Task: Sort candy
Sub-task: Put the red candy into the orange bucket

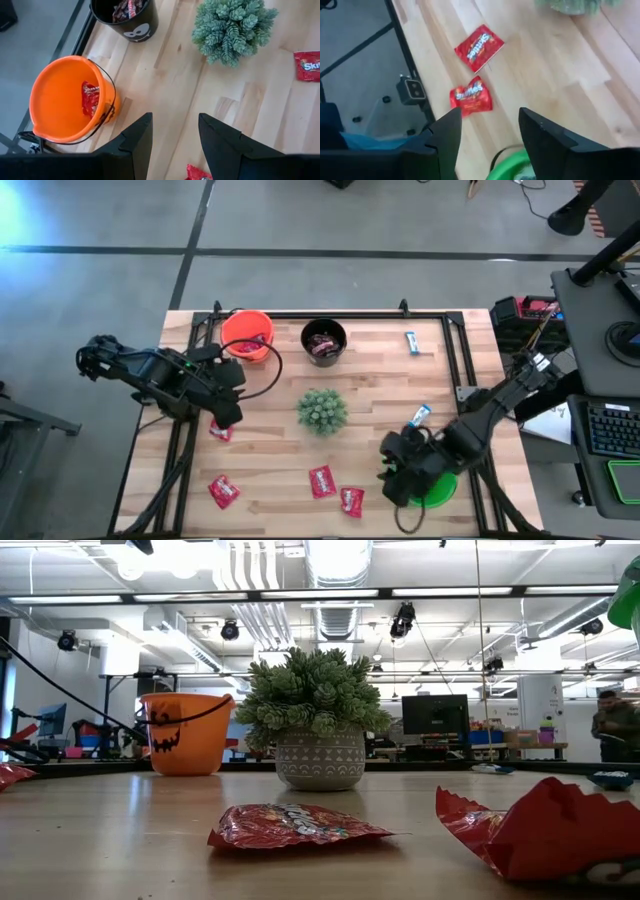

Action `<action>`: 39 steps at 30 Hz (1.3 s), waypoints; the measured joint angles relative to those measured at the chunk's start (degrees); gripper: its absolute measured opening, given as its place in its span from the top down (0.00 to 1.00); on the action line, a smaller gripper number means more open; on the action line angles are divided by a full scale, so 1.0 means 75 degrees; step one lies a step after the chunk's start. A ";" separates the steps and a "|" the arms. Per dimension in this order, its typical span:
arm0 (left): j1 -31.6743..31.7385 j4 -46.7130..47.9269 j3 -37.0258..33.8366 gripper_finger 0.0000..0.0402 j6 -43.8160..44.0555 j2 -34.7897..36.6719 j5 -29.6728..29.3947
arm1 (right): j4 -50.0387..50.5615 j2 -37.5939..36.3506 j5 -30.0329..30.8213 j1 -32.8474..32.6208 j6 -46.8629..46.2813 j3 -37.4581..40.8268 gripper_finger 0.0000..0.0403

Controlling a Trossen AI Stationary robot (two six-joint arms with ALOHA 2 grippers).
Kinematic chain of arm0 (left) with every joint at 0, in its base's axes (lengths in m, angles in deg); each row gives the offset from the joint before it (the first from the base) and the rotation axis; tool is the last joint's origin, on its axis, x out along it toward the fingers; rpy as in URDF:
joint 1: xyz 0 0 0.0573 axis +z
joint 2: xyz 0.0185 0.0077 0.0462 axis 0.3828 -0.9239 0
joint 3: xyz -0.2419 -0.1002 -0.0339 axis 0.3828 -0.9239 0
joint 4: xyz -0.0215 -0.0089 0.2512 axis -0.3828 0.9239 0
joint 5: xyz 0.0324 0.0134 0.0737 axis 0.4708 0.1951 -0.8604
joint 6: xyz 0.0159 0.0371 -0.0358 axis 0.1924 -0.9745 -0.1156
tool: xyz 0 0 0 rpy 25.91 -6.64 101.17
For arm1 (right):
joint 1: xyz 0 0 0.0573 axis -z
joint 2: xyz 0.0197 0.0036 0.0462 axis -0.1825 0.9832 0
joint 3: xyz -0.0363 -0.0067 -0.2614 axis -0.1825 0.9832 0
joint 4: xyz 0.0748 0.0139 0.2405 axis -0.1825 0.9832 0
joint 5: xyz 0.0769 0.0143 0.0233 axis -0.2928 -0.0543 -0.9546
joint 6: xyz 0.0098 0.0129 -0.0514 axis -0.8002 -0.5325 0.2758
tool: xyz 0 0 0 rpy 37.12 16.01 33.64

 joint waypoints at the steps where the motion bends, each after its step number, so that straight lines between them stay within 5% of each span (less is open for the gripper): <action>1: 0.0000 -0.0030 0.0000 0.65 0.0000 0.0000 0.0003 | -0.0031 0.0000 -0.0123 0.0136 0.0230 0.0000 0.53; 8: 0.0000 -0.0174 0.0000 0.65 0.0001 0.0000 0.0003 | -0.0297 0.0000 -0.0835 0.0914 0.0688 0.0000 0.44; 26: 0.0093 0.0356 0.0000 0.65 0.0461 0.0012 -0.0259 | -0.1031 0.0950 -0.0834 0.1553 -0.1843 -0.0003 0.39; 39: 0.0086 0.0351 0.0006 0.65 -0.0627 0.0294 -0.0061 | -0.2682 0.1950 -0.0296 0.1580 -0.4515 -0.0003 0.39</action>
